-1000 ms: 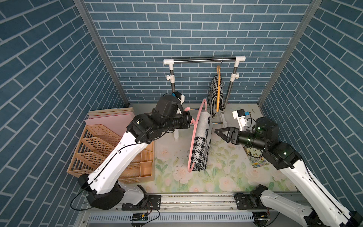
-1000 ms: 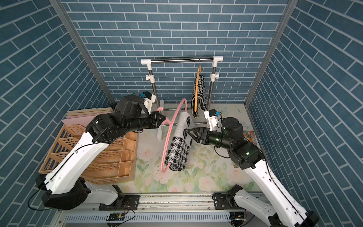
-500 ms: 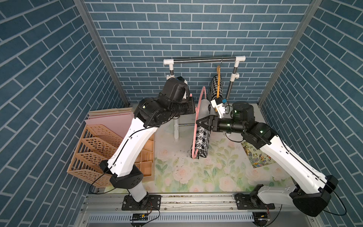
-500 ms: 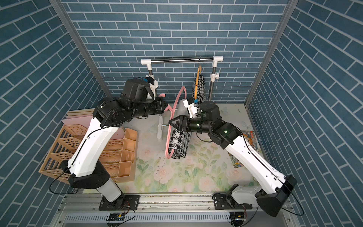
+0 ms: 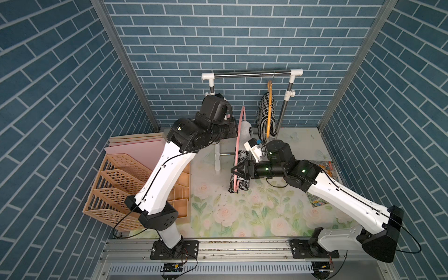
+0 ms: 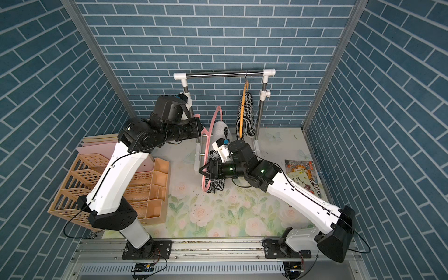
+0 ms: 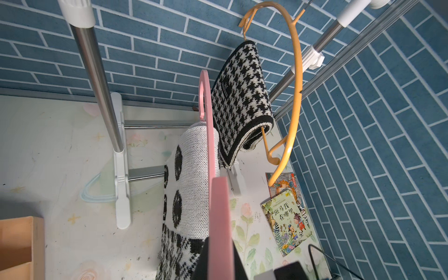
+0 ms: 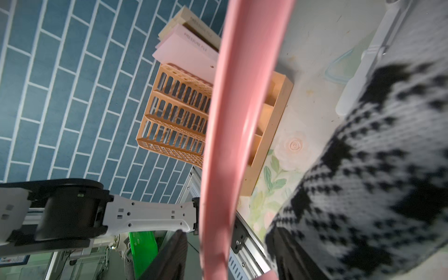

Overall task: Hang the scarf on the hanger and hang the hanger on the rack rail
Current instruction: Place the hanger at the clothesline.

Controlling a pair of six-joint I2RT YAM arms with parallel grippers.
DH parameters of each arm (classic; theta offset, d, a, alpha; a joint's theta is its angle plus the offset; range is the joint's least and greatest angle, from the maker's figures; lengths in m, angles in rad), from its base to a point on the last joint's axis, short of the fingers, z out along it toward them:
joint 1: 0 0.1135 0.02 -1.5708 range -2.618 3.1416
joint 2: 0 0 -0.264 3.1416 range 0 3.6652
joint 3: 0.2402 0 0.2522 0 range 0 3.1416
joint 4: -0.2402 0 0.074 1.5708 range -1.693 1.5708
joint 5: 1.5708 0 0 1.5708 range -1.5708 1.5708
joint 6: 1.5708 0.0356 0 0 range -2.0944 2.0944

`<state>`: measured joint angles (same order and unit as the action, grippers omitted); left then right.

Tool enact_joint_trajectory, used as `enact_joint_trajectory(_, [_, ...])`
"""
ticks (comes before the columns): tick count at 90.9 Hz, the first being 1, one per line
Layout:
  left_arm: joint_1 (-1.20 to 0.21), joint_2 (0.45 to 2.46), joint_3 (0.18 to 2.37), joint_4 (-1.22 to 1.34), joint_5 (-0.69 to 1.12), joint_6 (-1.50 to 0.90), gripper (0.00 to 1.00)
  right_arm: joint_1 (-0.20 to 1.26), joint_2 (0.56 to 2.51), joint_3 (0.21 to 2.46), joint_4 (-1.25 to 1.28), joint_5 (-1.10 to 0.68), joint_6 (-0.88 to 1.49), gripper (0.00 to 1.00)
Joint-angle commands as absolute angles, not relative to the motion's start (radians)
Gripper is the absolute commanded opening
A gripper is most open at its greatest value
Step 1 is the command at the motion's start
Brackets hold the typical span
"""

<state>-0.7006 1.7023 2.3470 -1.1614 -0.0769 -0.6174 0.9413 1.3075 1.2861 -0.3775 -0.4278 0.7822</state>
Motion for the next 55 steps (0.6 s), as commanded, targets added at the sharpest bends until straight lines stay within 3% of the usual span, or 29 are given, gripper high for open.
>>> enact_joint_trajectory(1, [-0.689,1.659,2.336,-1.088,-0.102,-0.611,0.0,0.984,1.308,1.282,-0.313,-0.382,0.789,0.59])
enact_joint_trajectory(34, [-0.681,1.648,2.311,-1.081,-0.106,-0.609,0.0,1.011,1.329,1.261,-0.221,-0.376,0.82,0.31])
enact_joint_trajectory(55, [-0.677,1.636,2.3,-1.073,-0.107,-0.612,0.0,1.011,1.331,1.237,-0.178,-0.371,0.84,0.29])
